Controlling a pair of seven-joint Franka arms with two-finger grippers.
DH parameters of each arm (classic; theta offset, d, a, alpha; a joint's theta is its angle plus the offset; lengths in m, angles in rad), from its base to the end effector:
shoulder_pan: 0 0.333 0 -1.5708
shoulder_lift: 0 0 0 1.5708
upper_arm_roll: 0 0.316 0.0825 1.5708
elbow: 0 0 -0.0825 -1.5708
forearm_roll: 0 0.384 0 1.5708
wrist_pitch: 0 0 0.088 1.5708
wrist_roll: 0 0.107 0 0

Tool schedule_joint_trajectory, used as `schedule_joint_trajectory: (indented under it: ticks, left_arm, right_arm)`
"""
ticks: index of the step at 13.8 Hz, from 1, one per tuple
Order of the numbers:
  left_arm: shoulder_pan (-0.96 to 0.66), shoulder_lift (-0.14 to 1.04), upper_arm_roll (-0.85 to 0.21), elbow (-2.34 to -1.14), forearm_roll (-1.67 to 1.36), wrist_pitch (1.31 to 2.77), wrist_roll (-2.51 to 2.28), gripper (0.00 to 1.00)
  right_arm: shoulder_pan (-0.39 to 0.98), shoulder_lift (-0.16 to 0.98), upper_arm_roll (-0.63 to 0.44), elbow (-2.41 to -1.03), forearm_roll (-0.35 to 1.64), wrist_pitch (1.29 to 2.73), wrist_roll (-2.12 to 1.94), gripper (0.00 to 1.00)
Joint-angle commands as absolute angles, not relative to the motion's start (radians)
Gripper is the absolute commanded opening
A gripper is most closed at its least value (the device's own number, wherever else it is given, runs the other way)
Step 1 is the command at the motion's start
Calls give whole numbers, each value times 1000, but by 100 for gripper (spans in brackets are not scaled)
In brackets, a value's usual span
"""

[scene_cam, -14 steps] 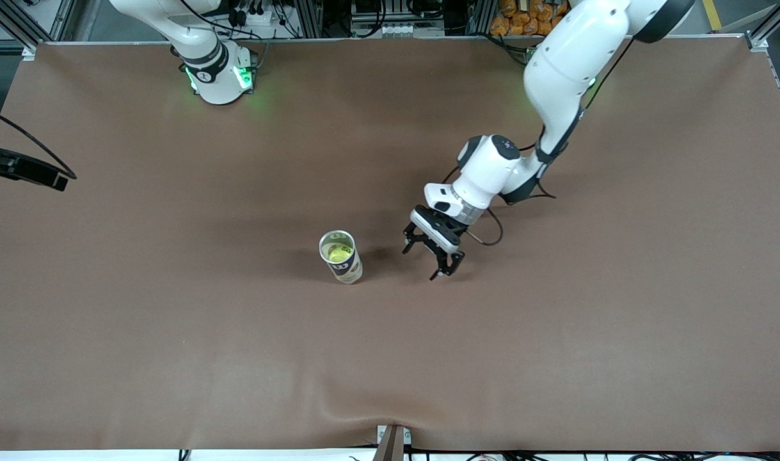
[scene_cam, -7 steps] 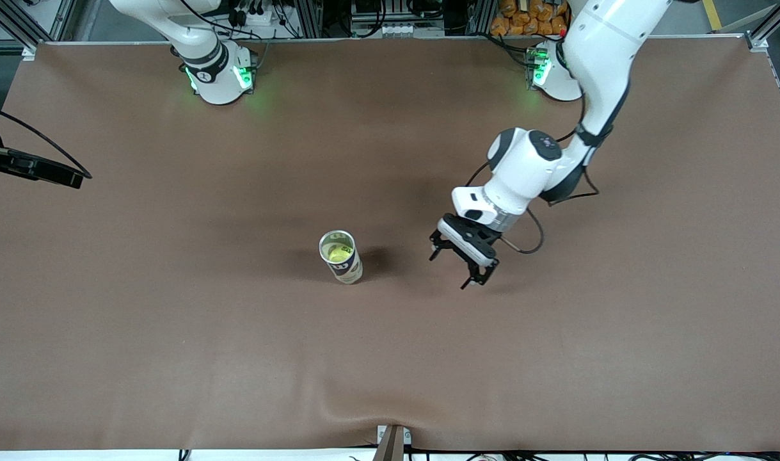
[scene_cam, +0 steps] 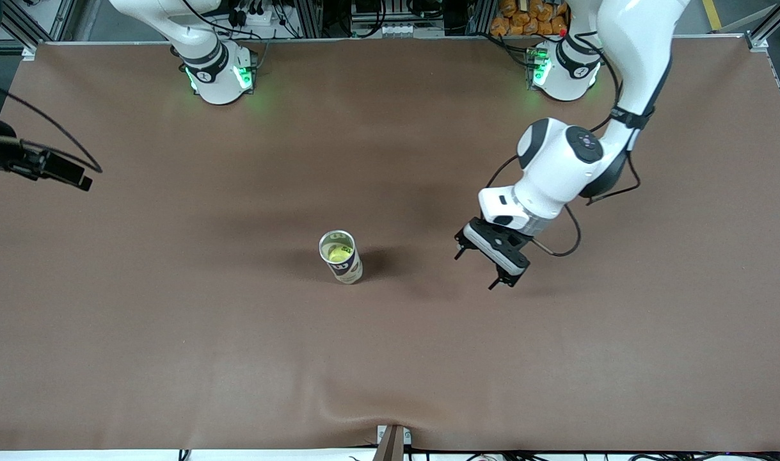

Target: Insert tennis ball vertically with right arm

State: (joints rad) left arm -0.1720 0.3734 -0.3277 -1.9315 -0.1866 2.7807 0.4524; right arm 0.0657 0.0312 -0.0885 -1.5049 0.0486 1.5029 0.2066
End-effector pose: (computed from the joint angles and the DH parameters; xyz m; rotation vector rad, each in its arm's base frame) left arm 0.5899 -0.2935 0.3566 2.6379 -1.0274 0.6955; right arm 0.5576 -0.0064 0.6324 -3.0786 0.3508 0.0576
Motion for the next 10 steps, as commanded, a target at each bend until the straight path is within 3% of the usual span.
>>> schedule_joint_trajectory:
  ticks: [1,5,10]
  left_arm:
    - [-146,341,-339,-1905,-196,2689,456,100]
    - [-117,324,-337,-1876,-196,2608,459,100]
    - [-71,298,-333,-1819,-195,2473,459,100]
  right_arm:
    - [49,-43,-84,-1585,57,1555,192,100]
    - [64,-40,-84,-1597,-32,1611,192,100]
    - [67,-40,-81,-1592,-31,1553,170,100]
